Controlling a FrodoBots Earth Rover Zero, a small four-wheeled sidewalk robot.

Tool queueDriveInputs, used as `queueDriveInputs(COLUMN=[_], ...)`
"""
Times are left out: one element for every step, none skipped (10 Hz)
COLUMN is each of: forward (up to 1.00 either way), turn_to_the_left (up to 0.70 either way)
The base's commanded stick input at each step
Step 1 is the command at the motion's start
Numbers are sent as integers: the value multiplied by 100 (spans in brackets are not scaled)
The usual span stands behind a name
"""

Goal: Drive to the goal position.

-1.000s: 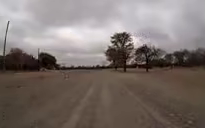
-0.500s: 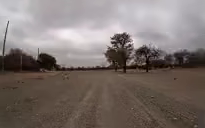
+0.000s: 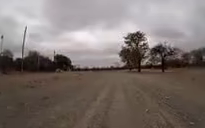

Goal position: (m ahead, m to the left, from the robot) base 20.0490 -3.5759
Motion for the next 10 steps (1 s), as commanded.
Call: queueDriveInputs(forward=[0,0,0,0,0,0,0,0,0,0], turn_to_the_left=[4,4,4,4,4,4,4,0,4,4])
